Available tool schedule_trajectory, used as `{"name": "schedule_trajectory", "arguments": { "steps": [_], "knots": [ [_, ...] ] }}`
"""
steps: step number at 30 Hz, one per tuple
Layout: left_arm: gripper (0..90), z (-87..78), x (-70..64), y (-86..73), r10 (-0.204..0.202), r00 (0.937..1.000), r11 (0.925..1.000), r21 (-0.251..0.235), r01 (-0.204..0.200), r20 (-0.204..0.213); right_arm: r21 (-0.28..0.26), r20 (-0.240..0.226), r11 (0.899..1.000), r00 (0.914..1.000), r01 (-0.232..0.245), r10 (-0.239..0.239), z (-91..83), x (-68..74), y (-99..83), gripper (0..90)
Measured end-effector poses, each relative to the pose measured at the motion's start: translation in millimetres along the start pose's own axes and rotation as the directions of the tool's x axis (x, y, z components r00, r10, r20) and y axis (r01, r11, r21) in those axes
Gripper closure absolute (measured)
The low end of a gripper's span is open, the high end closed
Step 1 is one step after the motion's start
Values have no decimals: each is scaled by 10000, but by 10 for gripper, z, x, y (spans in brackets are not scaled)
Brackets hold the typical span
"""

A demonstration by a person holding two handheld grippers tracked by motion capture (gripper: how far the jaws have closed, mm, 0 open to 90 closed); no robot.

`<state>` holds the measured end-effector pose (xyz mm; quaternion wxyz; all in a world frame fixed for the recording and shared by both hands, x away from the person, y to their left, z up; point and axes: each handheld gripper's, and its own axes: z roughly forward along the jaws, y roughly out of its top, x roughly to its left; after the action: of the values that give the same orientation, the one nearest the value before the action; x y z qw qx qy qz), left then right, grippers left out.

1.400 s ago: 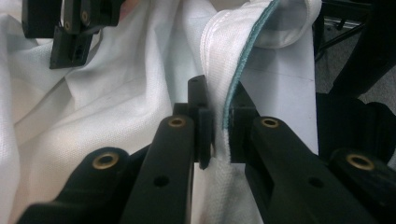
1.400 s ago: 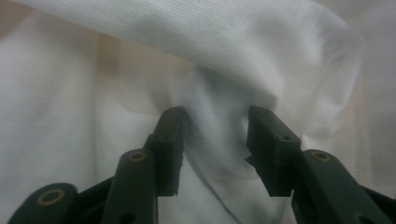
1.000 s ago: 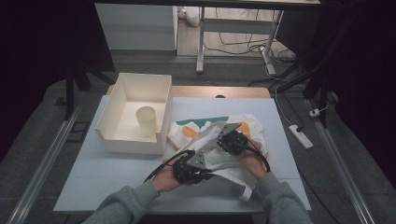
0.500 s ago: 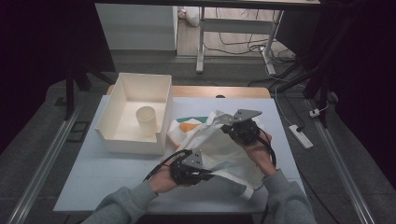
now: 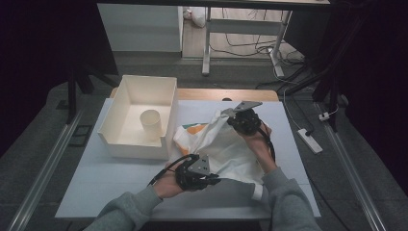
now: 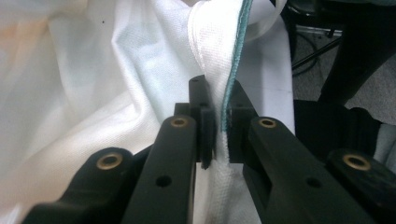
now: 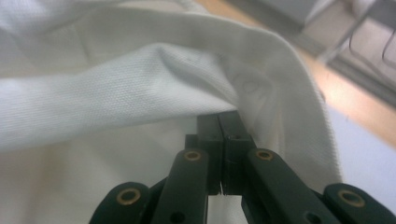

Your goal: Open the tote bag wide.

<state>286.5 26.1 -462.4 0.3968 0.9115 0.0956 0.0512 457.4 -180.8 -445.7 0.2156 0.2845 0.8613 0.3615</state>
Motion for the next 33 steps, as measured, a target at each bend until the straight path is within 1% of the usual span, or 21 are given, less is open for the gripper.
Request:
{"name": "schedule_trajectory", "arguments": {
  "steps": [1, 3, 6, 8, 11, 16, 19, 21, 22, 24, 26, 28, 29, 31, 33],
  "knots": [
    [840, 13, 8, -2, -24, 10000, 10000, 23, 24, 40, 219, -160, 9995, 9996, -231, 234, 102, -45, -52, 890],
    [840, 35, 27, -7, -63, 10000, 9999, 84, 62, 71, 493, -348, 9975, 9980, -512, 530, 234, -92, -122, 889],
    [840, 56, 60, -21, -200, 9998, 9997, 138, 200, 67, 1061, -509, 9925, 9965, -603, 660, 411, -101, -206, 888],
    [840, 67, 77, -32, -241, 9997, 9995, 190, 239, 92, 1316, -454, 9903, 9977, -445, 509, 483, -67, -233, 886],
    [839, 73, 85, -41, -336, 9994, 9993, 178, 334, 120, 1415, -358, 9895, 9988, -293, 347, 500, -38, -240, 882],
    [828, 82, 80, -40, -295, 9995, 9994, 180, 294, 59, 1117, -543, 9931, 9976, -371, 434, 449, -54, -258, 872],
    [803, 58, 71, -39, -330, 9995, 9994, 58, 330, 23, 962, -713, 9943, 9960, -461, 531, 356, -39, -232, 821],
    [745, 13, 58, -35, -366, 9993, 9992, -176, 364, -89, 770, -895, 9963, 9950, -372, 441, 243, -10, -201, 701],
    [706, -15, 52, -34, -327, 9993, 9990, -295, 322, -164, 702, -1060, 9970, 9935, -331, 405, 175, 15, -186, 673],
    [651, -71, 40, -30, -362, 9987, 9982, -497, 344, -363, 368, -1279, 9992, 9916, -165, 211, 32, 66, -176, 632],
    [588, -126, 43, -18, -494, 9972, 9970, -626, 458, -561, -86, -1520, 9997, 9882, -224, 209, -123, 113, -183, 603],
    [552, -202, 52, 7, -710, 9959, 9923, -1052, 649, -553, -438, -1735, 9982, 9843, -402, 320, -267, 159, -194, 578],
    [539, -229, 54, 17, -774, 9948, 9903, -1209, 690, -663, -601, -1761, 9973, 9839, -418, 306, -350, 194, -207, 568],
    [511, -305, 73, 45, -958, 9907, 9861, -1447, 812, -965, -785, -1698, 9964, 9853, -323, 185, -449, 251, -233, 552],
    [483, -354, 96, 54, -1153, 9868, 9831, -1550, 969, -1141, -800, -1640, 9967, 9864, -158, 25, -543, 316, -272, 539]
  ]
}}
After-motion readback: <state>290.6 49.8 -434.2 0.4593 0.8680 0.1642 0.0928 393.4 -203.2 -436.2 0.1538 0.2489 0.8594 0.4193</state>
